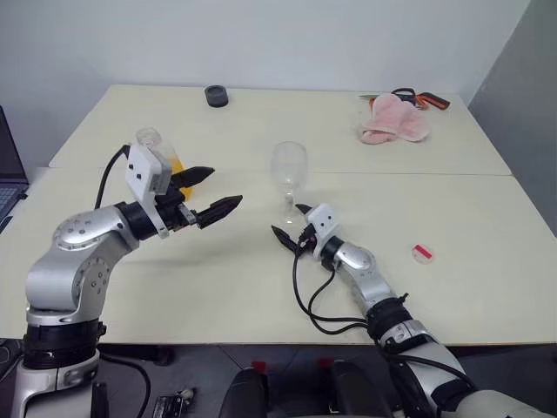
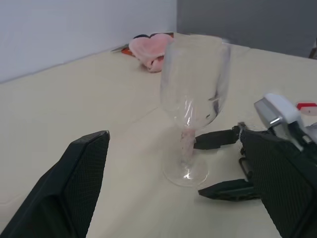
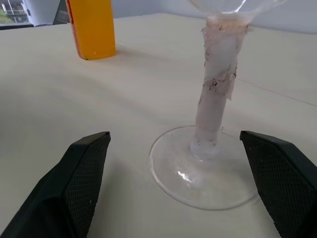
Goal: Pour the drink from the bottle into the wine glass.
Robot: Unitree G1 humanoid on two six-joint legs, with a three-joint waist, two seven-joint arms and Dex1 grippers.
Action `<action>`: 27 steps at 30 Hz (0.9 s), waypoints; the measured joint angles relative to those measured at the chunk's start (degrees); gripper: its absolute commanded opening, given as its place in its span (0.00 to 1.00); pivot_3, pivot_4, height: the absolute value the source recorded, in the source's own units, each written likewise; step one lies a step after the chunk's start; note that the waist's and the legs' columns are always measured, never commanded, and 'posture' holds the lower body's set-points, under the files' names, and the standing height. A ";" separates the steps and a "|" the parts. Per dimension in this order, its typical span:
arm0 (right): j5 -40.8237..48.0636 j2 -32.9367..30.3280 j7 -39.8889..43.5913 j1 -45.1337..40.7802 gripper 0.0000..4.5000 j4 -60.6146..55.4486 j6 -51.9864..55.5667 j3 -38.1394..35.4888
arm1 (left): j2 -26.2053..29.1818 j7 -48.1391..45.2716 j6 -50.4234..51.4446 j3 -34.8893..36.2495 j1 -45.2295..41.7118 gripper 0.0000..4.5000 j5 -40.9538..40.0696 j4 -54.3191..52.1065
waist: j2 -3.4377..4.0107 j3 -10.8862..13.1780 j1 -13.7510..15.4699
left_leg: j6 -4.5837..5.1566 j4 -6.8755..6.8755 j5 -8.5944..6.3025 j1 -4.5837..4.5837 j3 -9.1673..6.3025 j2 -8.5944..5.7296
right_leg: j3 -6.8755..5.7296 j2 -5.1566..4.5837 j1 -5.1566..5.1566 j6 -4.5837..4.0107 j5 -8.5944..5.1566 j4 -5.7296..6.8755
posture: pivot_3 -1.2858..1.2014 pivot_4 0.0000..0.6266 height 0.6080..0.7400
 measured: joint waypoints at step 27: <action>14.31 -19.02 11.91 13.33 0.99 -53.62 38.68 2.58 | -7.40 20.06 -12.93 6.62 -0.75 1.00 11.29 19.58 | -0.05 -0.02 0.17 | 0.02 0.04 -0.01 -0.02 -0.19 -0.01 | -0.18 0.06 0.05 0.00 0.00 -0.02 | 0.52 0.24 1.00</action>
